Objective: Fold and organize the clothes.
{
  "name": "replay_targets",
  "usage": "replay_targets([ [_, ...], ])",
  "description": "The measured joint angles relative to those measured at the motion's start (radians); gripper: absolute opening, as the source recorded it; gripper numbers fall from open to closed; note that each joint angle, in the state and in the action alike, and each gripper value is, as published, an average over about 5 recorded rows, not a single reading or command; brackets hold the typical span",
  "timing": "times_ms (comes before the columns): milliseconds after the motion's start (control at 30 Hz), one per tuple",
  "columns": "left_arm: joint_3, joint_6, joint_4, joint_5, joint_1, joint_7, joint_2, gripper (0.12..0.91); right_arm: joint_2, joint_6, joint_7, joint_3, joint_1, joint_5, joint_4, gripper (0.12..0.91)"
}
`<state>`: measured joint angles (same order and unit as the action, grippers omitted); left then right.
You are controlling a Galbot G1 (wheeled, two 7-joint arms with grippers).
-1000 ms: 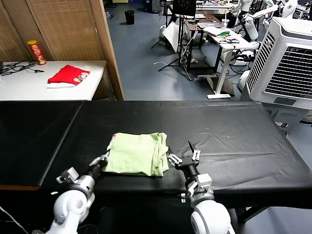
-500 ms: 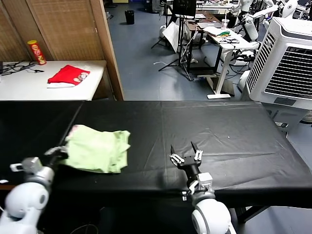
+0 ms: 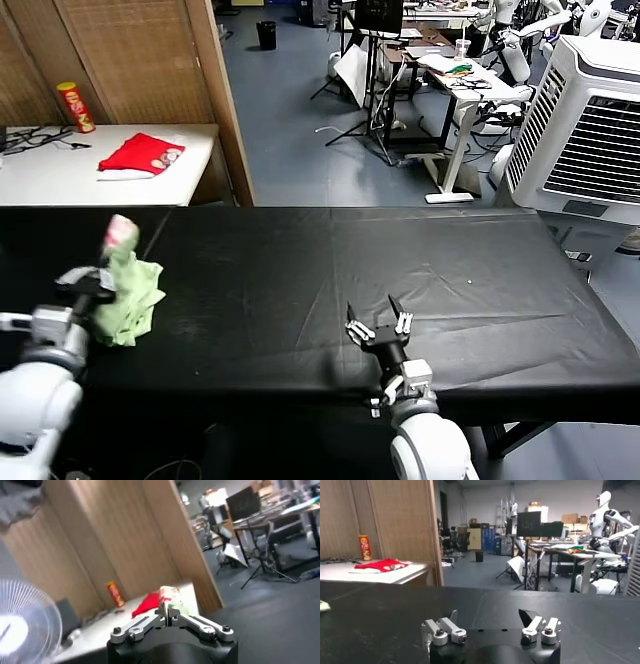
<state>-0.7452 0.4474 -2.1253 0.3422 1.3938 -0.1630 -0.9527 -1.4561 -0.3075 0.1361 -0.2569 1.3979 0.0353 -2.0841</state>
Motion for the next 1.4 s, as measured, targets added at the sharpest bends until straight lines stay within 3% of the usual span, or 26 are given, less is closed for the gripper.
replay_targets([
  [233, 0.249, -0.001, 0.02, -0.001, -0.041, -0.051, -0.128, 0.144, 0.006, -0.007, -0.004, -0.024, 0.025, 0.01, -0.012, 0.798],
  [333, 0.341, -0.008, 0.047, -0.026, -0.062, -0.052, -0.201, 0.144, 0.017, -0.016, -0.009, -0.03, 0.026, 0.024, -0.015, 0.798],
  [467, 0.42, -0.046, 0.087, -0.105, -0.066, -0.008, -0.296, 0.148, 0.029, -0.038, -0.028, -0.027, 0.02, 0.055, -0.014, 0.798],
  [567, 0.454, -0.07, 0.102, -0.174, -0.057, 0.049, -0.332, 0.224, 0.035, -0.066, -0.049, -0.018, 0.007, 0.083, -0.012, 0.798],
  [800, 0.454, -0.14, 0.079, -0.183, -0.048, 0.139, -0.329, 0.609, 0.036, -0.138, -0.056, 0.009, -0.037, 0.184, 0.011, 0.798],
  [933, 0.421, -0.175, 0.052, -0.143, -0.051, 0.148, -0.303, 0.768, 0.015, -0.184, -0.044, 0.044, -0.092, 0.273, 0.049, 0.798],
  [1067, 0.378, -0.186, 0.033, -0.111, -0.041, 0.129, -0.276, 0.796, -0.018, -0.208, -0.027, 0.086, -0.163, 0.353, 0.115, 0.798],
  [1267, 0.327, -0.214, 0.028, -0.144, -0.004, 0.123, -0.273, 0.798, -0.079, -0.231, 0.024, 0.127, -0.266, 0.453, 0.24, 0.798],
  [1400, 0.307, -0.224, 0.023, -0.157, 0.022, 0.12, -0.28, 0.798, -0.121, -0.236, 0.035, 0.142, -0.319, 0.494, 0.315, 0.781],
])
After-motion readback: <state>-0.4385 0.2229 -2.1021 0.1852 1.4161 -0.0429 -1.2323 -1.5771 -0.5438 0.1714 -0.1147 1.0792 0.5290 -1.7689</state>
